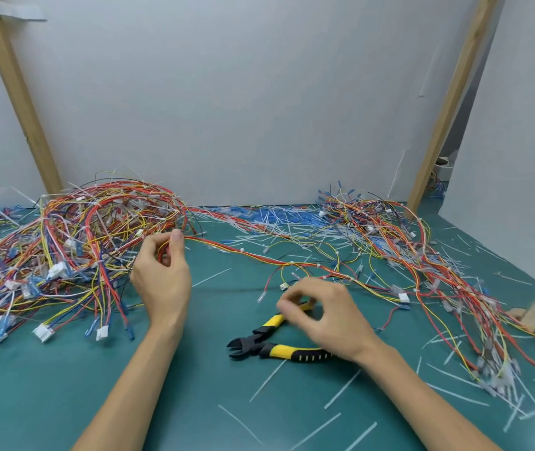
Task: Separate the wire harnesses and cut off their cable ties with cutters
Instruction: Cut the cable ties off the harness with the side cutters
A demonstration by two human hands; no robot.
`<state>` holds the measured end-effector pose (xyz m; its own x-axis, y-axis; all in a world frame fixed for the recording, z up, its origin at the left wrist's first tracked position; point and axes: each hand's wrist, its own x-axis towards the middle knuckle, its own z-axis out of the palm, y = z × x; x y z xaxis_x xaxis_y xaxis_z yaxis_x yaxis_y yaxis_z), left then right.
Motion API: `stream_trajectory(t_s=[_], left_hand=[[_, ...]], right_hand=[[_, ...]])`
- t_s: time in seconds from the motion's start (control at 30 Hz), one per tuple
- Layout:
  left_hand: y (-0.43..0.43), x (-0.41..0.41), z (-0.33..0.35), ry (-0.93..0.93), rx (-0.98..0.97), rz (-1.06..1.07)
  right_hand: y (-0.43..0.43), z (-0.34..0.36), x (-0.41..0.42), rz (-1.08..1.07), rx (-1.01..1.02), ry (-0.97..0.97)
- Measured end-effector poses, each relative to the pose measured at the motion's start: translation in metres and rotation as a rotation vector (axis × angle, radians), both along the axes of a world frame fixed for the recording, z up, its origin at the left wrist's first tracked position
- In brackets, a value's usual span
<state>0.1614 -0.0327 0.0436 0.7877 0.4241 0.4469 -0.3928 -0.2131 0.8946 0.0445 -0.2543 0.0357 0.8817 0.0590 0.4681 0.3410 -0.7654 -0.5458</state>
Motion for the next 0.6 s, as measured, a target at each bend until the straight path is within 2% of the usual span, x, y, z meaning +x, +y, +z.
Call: stream_trajectory(t_s=[0.07, 0.1, 0.2, 0.27, 0.33, 0.4, 0.5, 0.6], left_hand=[[0.001, 0.000, 0.002, -0.008, -0.010, -0.009], [0.001, 0.001, 0.002, -0.012, -0.017, -0.008], [0.003, 0.003, 0.004, -0.017, -0.057, 0.013], [0.002, 0.002, 0.005, -0.031, -0.085, 0.040], [-0.002, -0.002, 0.006, -0.053, -0.086, 0.053], [-0.007, -0.008, 0.006, -0.068, -0.094, 0.048], [-0.013, -0.013, 0.006, -0.091, -0.066, 0.065], [-0.013, -0.014, 0.007, -0.124, -0.073, 0.075]], right_hand=[[-0.009, 0.004, 0.004, -0.170, 0.130, -0.082], [-0.015, 0.006, 0.006, -0.273, 0.184, -0.058], [-0.043, 0.012, 0.009, -0.524, 0.277, 0.204], [-0.057, 0.013, 0.009, -0.587, 0.380, 0.380], [-0.063, 0.014, 0.010, -0.568, 0.634, 0.495], [-0.063, 0.016, 0.010, -0.535, 0.781, 0.570], [-0.063, 0.020, 0.008, -0.506, 0.784, 0.668], [-0.069, 0.019, 0.006, -0.583, 0.603, 0.677]])
